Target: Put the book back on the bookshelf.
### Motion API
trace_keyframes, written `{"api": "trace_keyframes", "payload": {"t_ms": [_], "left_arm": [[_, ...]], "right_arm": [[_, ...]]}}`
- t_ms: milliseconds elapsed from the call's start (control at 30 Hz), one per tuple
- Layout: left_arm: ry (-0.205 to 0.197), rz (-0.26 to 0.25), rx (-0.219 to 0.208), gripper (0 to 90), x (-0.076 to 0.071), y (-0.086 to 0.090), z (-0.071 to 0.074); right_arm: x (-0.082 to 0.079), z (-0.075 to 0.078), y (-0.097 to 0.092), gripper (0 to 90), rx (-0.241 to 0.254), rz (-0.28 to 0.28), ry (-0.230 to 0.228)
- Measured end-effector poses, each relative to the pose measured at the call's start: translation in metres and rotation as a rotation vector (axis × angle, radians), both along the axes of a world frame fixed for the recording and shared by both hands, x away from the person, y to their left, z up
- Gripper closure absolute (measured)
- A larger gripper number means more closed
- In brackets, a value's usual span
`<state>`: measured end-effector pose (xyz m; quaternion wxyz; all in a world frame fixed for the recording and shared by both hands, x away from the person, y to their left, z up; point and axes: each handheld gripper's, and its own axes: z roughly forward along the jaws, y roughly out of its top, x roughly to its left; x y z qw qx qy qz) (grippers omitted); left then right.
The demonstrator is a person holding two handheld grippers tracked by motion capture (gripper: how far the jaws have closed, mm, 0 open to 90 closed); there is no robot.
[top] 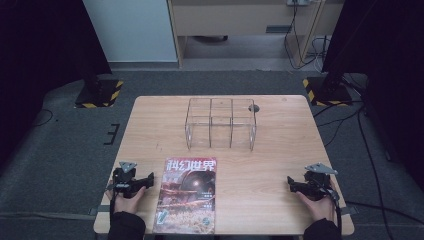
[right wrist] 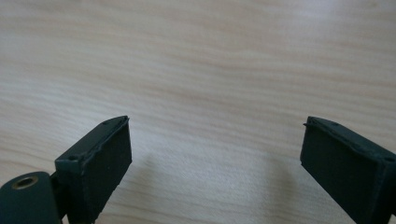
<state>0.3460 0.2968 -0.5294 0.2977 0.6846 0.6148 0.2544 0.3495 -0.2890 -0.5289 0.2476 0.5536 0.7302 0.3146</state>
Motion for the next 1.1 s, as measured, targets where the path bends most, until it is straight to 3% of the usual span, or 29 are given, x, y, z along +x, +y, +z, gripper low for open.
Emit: {"api": "trace_keyframes", "payload": {"t_ms": [100,200,700,900,1100], "left_arm": [[-0.022,-0.015,-0.021,10.1,-0.004,-0.002,0.005],[-0.042,-0.032,-0.031,10.9,-0.008,-0.005,0.007],[-0.090,-0.081,-0.054,11.0,-0.020,-0.014,0.015],[-0.099,-0.083,-0.063,11.5,-0.022,-0.016,0.014],[-0.112,-0.084,-0.069,12.6,-0.023,-0.017,0.014]], "right_arm": [[-0.004,0.009,0.002,8.2,0.041,-0.007,-0.050],[-0.008,0.015,0.005,7.4,0.045,-0.031,-0.076],[-0.014,0.034,0.022,6.9,0.090,0.011,-0.094],[-0.015,0.043,0.039,7.9,0.109,0.063,-0.096],[-0.016,0.053,0.057,8.8,0.121,0.110,-0.127]]}}
